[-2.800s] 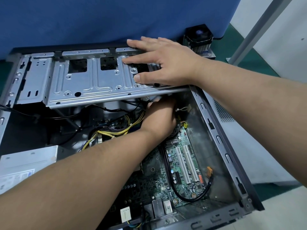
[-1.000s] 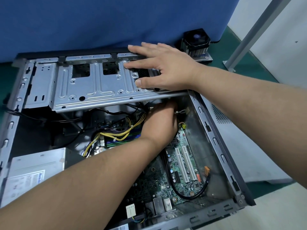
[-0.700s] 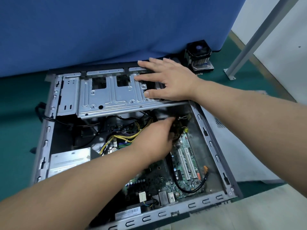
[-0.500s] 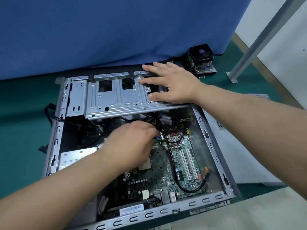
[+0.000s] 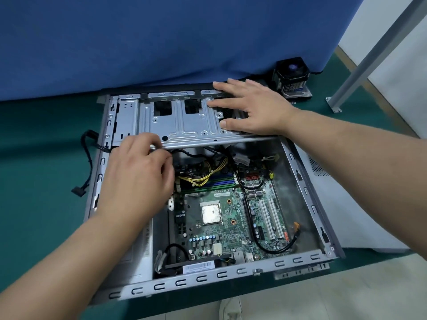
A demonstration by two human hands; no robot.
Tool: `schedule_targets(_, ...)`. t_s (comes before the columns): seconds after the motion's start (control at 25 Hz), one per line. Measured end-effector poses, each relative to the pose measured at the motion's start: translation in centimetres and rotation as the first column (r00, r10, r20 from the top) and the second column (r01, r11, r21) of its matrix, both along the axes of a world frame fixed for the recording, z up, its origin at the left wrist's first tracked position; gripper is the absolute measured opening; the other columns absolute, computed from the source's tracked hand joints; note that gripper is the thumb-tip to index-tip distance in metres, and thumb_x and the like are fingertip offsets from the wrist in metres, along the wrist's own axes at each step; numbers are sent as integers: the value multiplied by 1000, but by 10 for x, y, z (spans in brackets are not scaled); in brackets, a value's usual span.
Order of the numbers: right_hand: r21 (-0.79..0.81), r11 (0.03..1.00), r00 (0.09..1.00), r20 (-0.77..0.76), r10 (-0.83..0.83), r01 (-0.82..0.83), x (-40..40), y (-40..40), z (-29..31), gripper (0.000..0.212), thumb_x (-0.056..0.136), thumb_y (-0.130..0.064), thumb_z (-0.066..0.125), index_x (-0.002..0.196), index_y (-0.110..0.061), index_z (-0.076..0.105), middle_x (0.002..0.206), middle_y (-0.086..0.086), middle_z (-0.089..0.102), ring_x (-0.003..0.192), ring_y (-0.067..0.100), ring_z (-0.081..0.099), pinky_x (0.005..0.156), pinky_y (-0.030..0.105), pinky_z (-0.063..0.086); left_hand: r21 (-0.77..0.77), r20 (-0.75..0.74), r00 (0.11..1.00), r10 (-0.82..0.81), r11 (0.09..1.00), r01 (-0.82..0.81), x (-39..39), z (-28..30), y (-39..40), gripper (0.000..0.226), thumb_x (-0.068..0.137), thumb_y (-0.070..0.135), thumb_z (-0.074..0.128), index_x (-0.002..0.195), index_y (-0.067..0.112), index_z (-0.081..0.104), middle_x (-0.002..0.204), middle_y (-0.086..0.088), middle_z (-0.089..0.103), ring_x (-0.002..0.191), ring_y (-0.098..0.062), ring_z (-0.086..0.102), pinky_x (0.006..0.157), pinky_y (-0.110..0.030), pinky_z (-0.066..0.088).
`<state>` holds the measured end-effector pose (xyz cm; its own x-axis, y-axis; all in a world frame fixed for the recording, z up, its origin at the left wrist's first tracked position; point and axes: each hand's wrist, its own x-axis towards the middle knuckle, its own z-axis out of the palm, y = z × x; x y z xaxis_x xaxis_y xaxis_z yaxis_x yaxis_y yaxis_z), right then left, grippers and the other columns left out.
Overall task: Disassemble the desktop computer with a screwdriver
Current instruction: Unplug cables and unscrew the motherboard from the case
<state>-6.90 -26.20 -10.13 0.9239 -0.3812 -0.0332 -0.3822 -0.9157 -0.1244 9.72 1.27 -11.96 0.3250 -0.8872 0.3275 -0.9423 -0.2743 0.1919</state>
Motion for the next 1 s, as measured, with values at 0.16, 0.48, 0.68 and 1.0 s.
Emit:
schedule_targets(0.16,-1,1000,1000,-4,-19,19,0,5,4,61,93,-79,34,150,-58,34,169,-19,11,157,12,7,128,45,5,20,8,981,194,981,-194,-6,6,17,22,96,27,56,94,12,71,96,-5,56,93,-30,50,82,-45,37)
schedule_targets(0.48,119,977,947,253,-200,175,1,74,1,39,98,-39,62,135,-27,65,153,0,49,141,26,43,118,52,32,239,23,955,297,926,-293,-15,13,16,42,91,35,31,94,18,69,99,-2,64,106,-25,51,102,-43,27)
schedule_targets(0.68,79,994,957,286,48,-74,27,163,1,38,94,-31,64,132,-23,66,125,-2,62,110,23,60,91,41,52,204,48,959,278,937,-282,-18,14,17,39,86,35,38,91,21,74,102,-2,59,110,-28,44,107,-51,23)
schedule_targets(1.0,365,930,955,257,-146,44,16,158,-3,22,103,-35,56,114,-24,71,97,-9,68,91,12,61,80,32,47,-37,-64,986,152,987,-155,-11,12,25,28,90,41,63,111,22,63,98,4,62,97,-26,53,93,-41,35)
